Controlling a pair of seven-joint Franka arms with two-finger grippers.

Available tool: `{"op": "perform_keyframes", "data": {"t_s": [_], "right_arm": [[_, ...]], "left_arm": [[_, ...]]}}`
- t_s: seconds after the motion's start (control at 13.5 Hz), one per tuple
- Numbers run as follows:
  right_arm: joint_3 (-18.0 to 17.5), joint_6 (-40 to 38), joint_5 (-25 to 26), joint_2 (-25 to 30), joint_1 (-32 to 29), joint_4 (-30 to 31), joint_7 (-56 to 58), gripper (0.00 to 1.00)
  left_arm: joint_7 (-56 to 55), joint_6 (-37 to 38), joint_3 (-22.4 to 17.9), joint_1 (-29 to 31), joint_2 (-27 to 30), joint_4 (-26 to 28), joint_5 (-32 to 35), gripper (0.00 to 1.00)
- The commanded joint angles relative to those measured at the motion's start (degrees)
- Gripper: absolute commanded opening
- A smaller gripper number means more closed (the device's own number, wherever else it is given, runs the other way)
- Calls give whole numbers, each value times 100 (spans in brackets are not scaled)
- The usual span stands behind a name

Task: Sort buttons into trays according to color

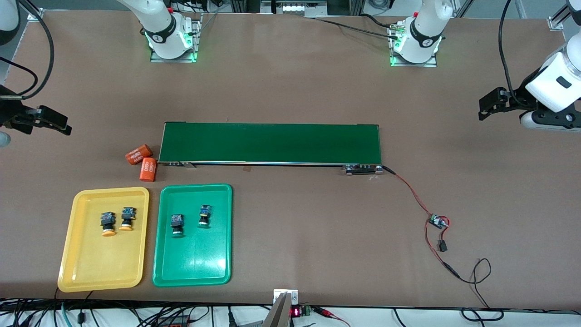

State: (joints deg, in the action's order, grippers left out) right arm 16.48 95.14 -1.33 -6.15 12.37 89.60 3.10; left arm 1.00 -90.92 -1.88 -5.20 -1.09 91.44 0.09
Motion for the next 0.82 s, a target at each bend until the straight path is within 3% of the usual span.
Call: {"op": "perform_keyframes", "data": {"t_s": [0.0,0.74], "right_arm": [[-57,-12,124,377,72,392,-142,100],[-57,-374,186,545,90,321,-204,100]], "left_arm": [[111,92,4,-16,65,-39,87,100],[111,92,4,-16,65,-39,87,100]]}}
